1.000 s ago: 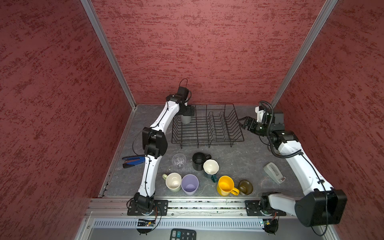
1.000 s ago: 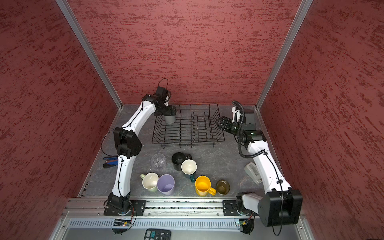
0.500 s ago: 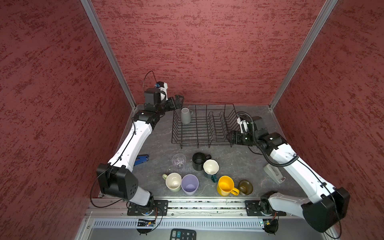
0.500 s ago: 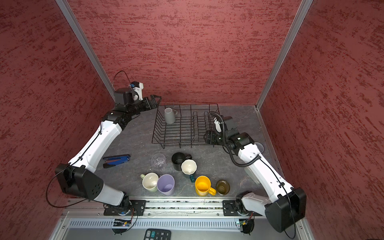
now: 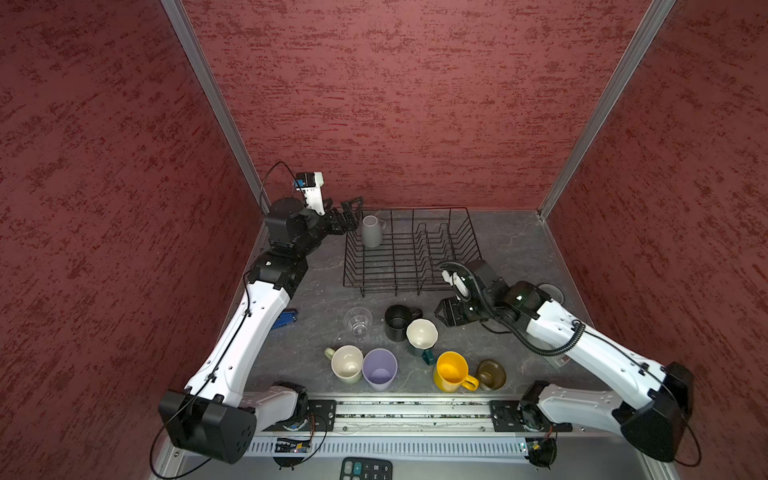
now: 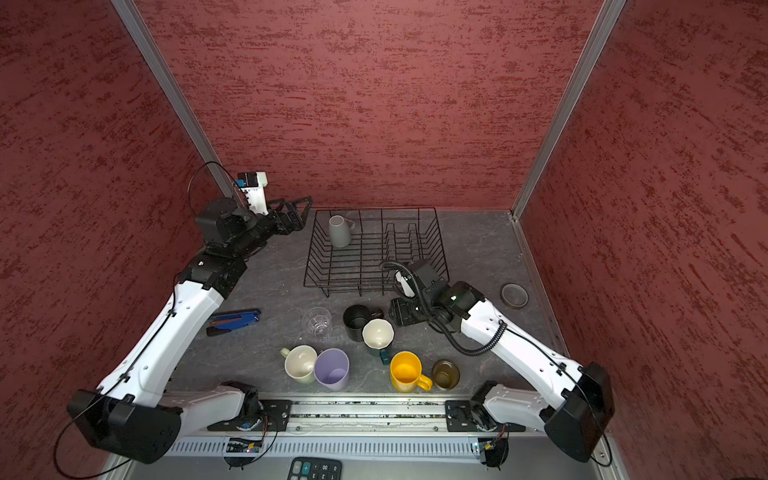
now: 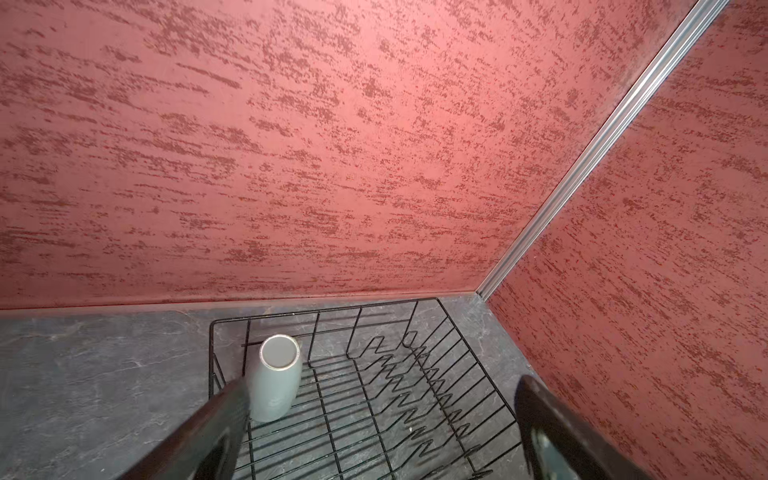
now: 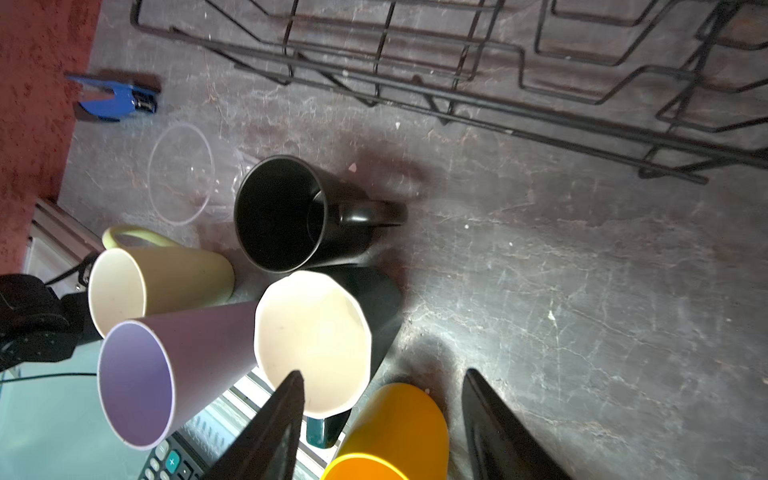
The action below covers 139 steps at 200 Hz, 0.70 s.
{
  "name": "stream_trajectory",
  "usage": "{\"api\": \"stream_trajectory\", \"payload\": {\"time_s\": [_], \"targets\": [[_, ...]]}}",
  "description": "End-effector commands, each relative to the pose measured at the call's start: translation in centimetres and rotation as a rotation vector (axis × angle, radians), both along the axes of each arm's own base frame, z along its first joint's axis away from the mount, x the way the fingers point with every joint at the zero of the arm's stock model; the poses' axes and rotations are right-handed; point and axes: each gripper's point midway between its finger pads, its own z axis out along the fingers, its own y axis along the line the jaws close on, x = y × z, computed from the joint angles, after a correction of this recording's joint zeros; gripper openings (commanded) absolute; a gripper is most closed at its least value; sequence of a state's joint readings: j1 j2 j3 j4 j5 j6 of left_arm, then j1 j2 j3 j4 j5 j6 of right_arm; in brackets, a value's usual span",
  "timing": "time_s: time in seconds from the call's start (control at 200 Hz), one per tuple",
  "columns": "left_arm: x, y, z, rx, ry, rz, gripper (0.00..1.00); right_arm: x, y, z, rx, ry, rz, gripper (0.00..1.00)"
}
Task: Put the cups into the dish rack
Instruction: 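Reach the right gripper down to the dark green mug among the table mugs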
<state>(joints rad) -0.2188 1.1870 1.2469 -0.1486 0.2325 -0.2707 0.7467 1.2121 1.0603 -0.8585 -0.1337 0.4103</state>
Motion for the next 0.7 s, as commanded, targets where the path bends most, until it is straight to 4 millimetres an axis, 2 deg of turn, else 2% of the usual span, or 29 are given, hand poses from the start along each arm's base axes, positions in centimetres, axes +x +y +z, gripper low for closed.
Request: {"api": "stream_trajectory", "payload": {"time_s": [0.0, 0.376, 0.691], "targets": [[-0.8, 0.6, 0.9, 0.041, -0.043, 0.022, 1.0, -0.4, -0.3, -1.5, -0.086, -0.002, 0.01, 0.6], [-2.8, 1.9, 1.2, 0.057, -0.062, 0.038, 1.0, 0.1, 0.8, -4.9, -0.203, 0.009, 0.024, 0.5], [-3.6, 3.1, 1.4, 0.045, -0.06, 0.058, 1.0, 0.4, 3.0, -6.7, -0.201, 0.031, 0.067, 0.39]]}}
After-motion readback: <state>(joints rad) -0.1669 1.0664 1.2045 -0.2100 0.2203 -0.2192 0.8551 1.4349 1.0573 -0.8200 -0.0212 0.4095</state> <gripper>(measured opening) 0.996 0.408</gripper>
